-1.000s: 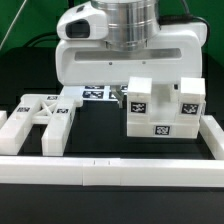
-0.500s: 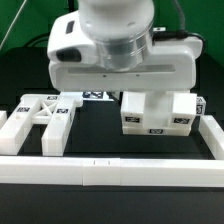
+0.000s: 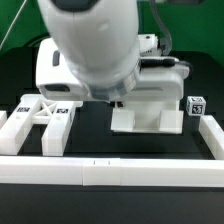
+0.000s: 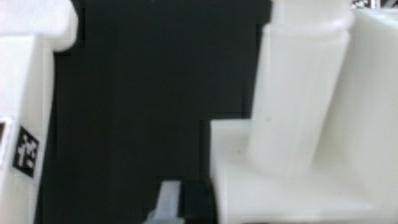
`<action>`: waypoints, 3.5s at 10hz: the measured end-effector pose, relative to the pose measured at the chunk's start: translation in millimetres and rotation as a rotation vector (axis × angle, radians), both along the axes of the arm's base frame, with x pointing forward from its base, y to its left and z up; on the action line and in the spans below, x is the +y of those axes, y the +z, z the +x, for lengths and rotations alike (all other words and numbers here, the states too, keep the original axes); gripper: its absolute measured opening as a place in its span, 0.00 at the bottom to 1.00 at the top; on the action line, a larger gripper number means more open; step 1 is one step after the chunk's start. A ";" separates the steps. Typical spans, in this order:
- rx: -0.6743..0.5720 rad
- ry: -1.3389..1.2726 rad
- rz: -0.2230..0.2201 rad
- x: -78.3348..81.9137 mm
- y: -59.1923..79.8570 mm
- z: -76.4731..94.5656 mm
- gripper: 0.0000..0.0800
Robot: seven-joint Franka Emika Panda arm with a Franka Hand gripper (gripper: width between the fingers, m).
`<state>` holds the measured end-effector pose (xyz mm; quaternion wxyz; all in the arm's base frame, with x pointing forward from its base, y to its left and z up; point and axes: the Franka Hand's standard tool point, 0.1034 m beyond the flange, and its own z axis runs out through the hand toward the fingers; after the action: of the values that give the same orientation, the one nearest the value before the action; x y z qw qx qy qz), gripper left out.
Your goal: Assemble chair
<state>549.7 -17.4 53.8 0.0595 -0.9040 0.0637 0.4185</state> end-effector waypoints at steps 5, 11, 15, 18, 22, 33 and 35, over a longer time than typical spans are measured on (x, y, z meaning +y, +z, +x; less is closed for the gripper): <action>0.060 -0.013 -0.022 -9.9 -16.4 -1.6 0.30; 0.041 -0.013 -0.015 -29.1 -15.0 5.5 0.80; 0.006 -0.025 -0.028 -42.0 -13.9 12.7 0.81; -0.247 -0.060 -0.098 -40.9 -0.3 39.4 0.81; -0.593 0.012 -0.105 -53.4 -1.3 46.8 0.81; -0.912 0.201 -0.118 -102.5 -22.0 29.6 0.81; -0.913 0.183 -0.131 -97.6 -22.0 31.4 0.81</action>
Offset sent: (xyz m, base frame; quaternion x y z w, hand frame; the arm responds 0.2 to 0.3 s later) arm 0.0002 0.0024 -0.0053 0.0246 0.0000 0.0033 0.9997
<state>581.1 -115.1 31.8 -0.0127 -0.9994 -0.0227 -0.0232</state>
